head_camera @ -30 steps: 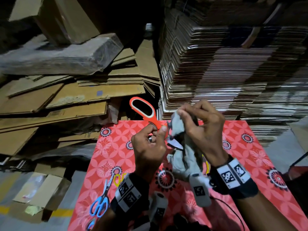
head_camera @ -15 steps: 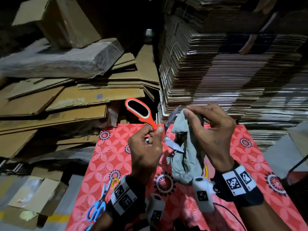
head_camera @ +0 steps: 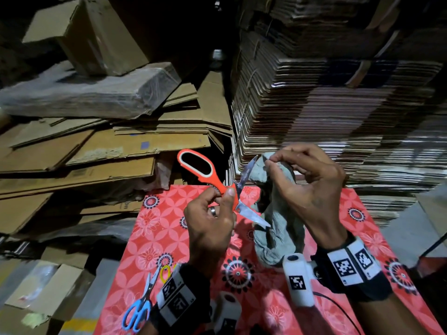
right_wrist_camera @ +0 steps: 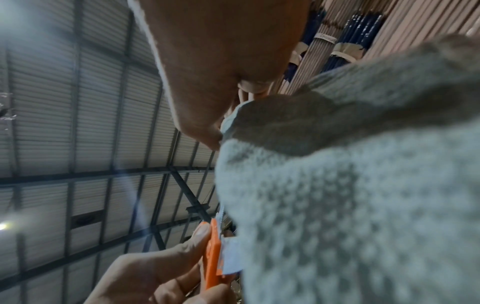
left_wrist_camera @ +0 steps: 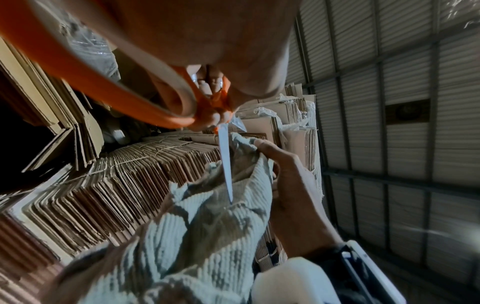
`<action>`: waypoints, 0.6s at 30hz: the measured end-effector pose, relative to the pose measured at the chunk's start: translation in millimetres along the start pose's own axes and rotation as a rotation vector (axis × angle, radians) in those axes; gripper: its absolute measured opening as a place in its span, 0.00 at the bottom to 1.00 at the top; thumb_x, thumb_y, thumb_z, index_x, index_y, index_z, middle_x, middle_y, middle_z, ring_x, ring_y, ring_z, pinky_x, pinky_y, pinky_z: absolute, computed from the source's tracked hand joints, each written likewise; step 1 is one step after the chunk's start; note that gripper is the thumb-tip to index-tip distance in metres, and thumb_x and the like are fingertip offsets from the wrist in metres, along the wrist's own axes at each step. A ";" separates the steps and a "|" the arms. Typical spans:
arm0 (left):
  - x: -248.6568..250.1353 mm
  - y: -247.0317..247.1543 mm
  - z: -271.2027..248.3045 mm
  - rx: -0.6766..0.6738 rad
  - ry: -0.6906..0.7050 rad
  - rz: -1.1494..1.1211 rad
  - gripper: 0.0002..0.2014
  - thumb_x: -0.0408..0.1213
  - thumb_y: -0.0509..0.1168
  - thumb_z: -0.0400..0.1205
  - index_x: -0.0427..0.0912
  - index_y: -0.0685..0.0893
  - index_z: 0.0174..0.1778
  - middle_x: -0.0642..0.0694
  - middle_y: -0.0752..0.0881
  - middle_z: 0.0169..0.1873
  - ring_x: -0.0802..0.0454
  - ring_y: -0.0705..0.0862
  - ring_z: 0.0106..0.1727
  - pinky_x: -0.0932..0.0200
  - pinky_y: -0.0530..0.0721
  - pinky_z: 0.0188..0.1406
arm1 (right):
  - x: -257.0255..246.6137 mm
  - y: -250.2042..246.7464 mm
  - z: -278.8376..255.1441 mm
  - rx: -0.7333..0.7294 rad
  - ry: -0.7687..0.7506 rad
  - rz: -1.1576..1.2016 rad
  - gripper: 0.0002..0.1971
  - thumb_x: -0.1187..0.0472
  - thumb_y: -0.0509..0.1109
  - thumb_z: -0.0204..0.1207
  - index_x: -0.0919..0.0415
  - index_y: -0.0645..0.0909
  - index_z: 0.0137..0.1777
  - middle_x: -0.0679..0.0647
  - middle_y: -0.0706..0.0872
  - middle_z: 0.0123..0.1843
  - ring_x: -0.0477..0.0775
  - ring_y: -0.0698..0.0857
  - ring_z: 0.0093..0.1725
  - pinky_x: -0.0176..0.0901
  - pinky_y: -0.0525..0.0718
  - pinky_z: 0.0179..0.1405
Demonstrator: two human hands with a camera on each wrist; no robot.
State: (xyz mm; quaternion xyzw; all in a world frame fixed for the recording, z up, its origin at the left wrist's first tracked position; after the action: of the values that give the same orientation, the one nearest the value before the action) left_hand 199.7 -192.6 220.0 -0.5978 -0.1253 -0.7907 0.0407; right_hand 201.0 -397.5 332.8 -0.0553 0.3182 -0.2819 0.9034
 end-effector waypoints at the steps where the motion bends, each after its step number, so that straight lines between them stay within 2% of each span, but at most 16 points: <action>1: 0.2 -0.1 0.0 0.006 -0.003 -0.002 0.21 0.37 0.69 0.89 0.36 0.72 0.32 0.42 0.70 0.18 0.44 0.71 0.18 0.55 0.65 0.13 | -2.3 3.0 -0.3 -0.012 -0.006 -0.001 0.04 0.68 0.83 0.74 0.61 0.94 0.48 0.54 0.89 0.48 0.48 0.89 0.48 0.36 0.85 0.46; 5: 0.3 -1.3 -0.4 0.028 0.008 -0.014 0.22 0.38 0.69 0.89 0.30 0.71 0.34 0.39 0.68 0.19 0.46 0.70 0.18 0.59 0.66 0.15 | -5.4 13.0 -5.6 -0.059 0.013 0.054 0.06 0.65 0.77 0.78 0.62 0.94 0.51 0.54 0.88 0.50 0.49 0.90 0.49 0.43 0.89 0.44; 9: 1.3 -2.8 0.4 0.021 0.041 0.020 0.25 0.48 0.71 0.86 0.30 0.73 0.35 0.28 0.69 0.23 0.40 0.66 0.19 0.49 0.66 0.15 | -10.4 17.4 -8.4 -0.067 -0.007 0.054 0.07 0.69 0.78 0.79 0.63 0.94 0.54 0.53 0.90 0.52 0.45 0.90 0.52 0.35 0.87 0.51; 10: 2.4 -2.8 0.5 0.019 0.048 0.030 0.26 0.49 0.71 0.85 0.30 0.73 0.35 0.29 0.69 0.23 0.40 0.65 0.19 0.47 0.66 0.15 | -12.8 18.3 -9.1 -0.071 -0.020 0.042 0.08 0.69 0.79 0.78 0.63 0.94 0.56 0.53 0.91 0.53 0.45 0.90 0.53 0.33 0.86 0.53; 11: 5.2 -2.5 -0.1 0.018 0.061 0.045 0.26 0.49 0.71 0.85 0.30 0.73 0.34 0.32 0.69 0.23 0.44 0.65 0.20 0.48 0.65 0.16 | -14.8 19.0 -9.8 -0.072 -0.033 0.027 0.11 0.69 0.80 0.78 0.62 0.93 0.59 0.52 0.92 0.53 0.44 0.91 0.53 0.33 0.86 0.55; 13: 9.3 -2.4 -2.1 0.031 0.080 0.092 0.26 0.47 0.71 0.87 0.32 0.72 0.32 0.45 0.68 0.21 0.52 0.65 0.20 0.57 0.60 0.19 | -17.6 19.1 -11.2 -0.066 -0.050 0.004 0.16 0.68 0.81 0.78 0.62 0.91 0.66 0.51 0.93 0.55 0.44 0.91 0.54 0.35 0.87 0.57; 15: 9.9 -1.1 -4.0 0.037 0.082 0.096 0.25 0.46 0.72 0.86 0.36 0.71 0.29 0.54 0.67 0.19 0.58 0.64 0.18 0.65 0.60 0.21 | -20.3 19.5 -12.5 -0.046 -0.066 -0.015 0.20 0.68 0.81 0.78 0.62 0.88 0.69 0.51 0.94 0.55 0.45 0.93 0.53 0.39 0.89 0.57; 18: 4.1 1.2 -4.1 0.030 0.068 0.083 0.23 0.47 0.72 0.85 0.45 0.71 0.28 0.55 0.66 0.18 0.54 0.63 0.17 0.62 0.60 0.22 | -22.0 22.4 -15.7 -0.006 -0.077 -0.059 0.21 0.70 0.80 0.78 0.64 0.87 0.71 0.50 0.94 0.54 0.45 0.93 0.52 0.37 0.88 0.58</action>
State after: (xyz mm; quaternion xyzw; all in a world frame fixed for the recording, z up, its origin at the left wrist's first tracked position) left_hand 195.0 -194.4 223.1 -0.5744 -0.1111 -0.8064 0.0868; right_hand 188.1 -365.5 326.0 -0.0783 0.2823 -0.3051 0.9061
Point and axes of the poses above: each hand's wrist, its own z-axis towards the middle knuckle, its own y-axis out of the palm, x = y × z, the point moved 10 cm from there along z, towards the middle knuckle
